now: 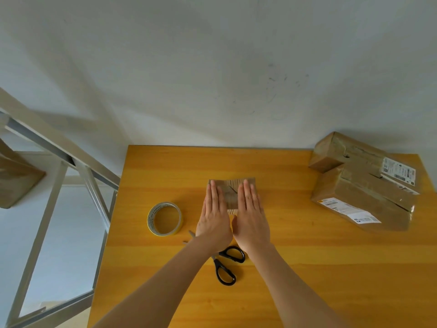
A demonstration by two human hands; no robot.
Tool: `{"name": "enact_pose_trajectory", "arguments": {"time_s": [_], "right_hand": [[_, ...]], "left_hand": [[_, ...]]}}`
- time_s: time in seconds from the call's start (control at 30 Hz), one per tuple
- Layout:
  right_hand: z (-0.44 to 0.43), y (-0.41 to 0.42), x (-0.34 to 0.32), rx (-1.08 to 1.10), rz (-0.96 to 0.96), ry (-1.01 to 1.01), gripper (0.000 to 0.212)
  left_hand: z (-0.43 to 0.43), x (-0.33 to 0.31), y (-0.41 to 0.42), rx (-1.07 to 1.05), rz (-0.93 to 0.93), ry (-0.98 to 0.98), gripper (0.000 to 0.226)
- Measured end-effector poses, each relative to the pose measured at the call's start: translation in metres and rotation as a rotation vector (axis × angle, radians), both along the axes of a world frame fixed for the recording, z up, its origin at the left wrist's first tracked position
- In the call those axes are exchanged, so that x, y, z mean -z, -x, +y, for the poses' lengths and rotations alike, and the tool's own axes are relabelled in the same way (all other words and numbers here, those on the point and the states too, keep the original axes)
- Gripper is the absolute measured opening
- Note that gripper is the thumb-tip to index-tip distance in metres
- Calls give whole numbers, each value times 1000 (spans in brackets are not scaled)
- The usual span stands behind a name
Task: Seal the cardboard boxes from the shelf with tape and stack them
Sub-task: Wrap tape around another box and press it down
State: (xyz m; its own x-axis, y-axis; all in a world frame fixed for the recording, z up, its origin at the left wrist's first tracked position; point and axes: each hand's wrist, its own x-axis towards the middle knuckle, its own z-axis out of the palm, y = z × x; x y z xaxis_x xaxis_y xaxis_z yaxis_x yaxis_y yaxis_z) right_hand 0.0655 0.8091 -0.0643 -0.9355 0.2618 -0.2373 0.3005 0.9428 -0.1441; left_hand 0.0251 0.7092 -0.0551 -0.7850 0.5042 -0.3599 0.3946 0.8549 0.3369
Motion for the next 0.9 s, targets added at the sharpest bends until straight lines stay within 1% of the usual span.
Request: {"name": "enact_pose_trajectory", "arguments": {"time_s": [0.07,0.13,0.23,0.33,0.4,0.43,0.47,0.5,0.53,0.6,0.63,0.67,0.73,0.8,0.83,0.9], "right_hand": [[-4,3,-1,71,41,58,82],[-4,4,-3,130,102,154,84],[-3,-1,-4,262,175,313,86],[-2,-3,-2,284,177,353,96],[0,-3,-3,302,170,378,100],[0,-3,-5,297,177,357,101],[0,-4,-8,274,199,308,100],[-2,-6,-11,232,240,244,96],[-6,-8,-14,179,295,189,91],[-18,-13,-18,67,400,130,77],[-25,-15,-19,0,438,123,70],[-34,-16,-19,-70,462,132,64],[-51,-15,-19,-177,474,178,55],[-67,-13,-18,-223,452,228,50],[-74,-12,-16,-228,436,256,48],[-84,-7,-15,-193,383,326,43]], "left_hand": [[2,1,0,-104,-57,-152,87],[3,0,1,-163,-131,-316,89],[-2,-1,2,-220,-253,-477,92],[-5,-5,7,-291,-359,-559,97],[-13,-9,12,-265,-425,-584,101],[-20,-10,14,-244,-445,-590,103],[-29,-10,15,-225,-439,-582,102],[-41,-8,14,-218,-386,-553,99],[-54,-5,13,-231,-283,-505,92],[-84,3,8,-298,-12,-403,70],[-99,7,6,-301,86,-343,57],[-113,11,6,-280,140,-276,48],[-131,18,6,-191,161,-141,38],[-143,24,9,-97,222,-67,26],[-146,26,12,-81,243,-68,21],[-148,24,16,-162,156,-145,9]]}}
